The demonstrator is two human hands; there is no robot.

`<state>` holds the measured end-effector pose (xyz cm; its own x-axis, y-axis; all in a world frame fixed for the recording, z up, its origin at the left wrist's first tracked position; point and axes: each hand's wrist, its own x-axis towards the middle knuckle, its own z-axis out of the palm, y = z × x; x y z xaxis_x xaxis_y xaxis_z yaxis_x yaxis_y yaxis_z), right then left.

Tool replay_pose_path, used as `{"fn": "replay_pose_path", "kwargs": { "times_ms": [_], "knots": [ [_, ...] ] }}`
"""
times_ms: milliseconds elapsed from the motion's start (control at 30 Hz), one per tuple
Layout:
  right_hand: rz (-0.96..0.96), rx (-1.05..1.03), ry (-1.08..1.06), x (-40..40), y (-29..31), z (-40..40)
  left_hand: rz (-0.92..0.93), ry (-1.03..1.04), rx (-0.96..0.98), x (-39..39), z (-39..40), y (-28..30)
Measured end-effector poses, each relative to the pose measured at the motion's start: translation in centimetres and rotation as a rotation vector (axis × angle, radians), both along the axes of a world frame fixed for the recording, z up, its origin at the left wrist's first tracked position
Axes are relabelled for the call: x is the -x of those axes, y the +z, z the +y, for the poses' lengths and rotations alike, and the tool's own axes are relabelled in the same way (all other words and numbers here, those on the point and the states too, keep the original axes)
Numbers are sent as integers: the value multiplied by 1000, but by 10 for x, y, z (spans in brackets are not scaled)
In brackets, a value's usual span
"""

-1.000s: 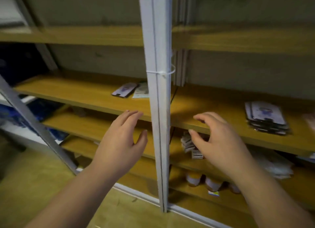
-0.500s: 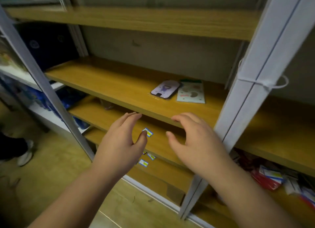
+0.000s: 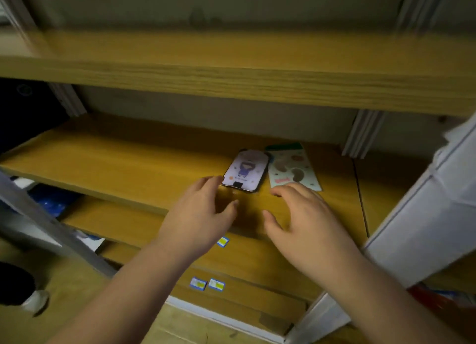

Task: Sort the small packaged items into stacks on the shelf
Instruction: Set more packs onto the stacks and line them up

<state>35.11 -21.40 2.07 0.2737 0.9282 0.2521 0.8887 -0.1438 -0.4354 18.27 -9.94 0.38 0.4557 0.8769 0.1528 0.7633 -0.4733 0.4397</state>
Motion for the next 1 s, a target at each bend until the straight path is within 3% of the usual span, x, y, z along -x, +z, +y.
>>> {"fn": "replay_pose_path", "kwargs": {
  "times_ms": [167, 367, 500, 733, 800, 867, 1000],
  "knots": [
    [-50, -10, -144, 4, -1, 7, 384, -22, 102, -55, 58, -11],
    [-71, 42, -249, 21, -9, 7, 476, -75, 90, -95, 95, -18],
    [-68, 57, -310, 32, -9, 10, 406, -111, 49, -80, 121, -18],
    [-85, 97, -417, 45, -18, 17, 220, -137, 207, -45, 148, -17],
    [-98, 108, -456, 44, -24, 17, 203, -215, 147, -35, 149, -16],
    [-100, 132, -512, 40, -30, 18, 89, -263, 142, -26, 148, -17],
    [-120, 218, -670, 20, -38, 34, -327, -164, 379, -8, 151, -18]
  ]
}}
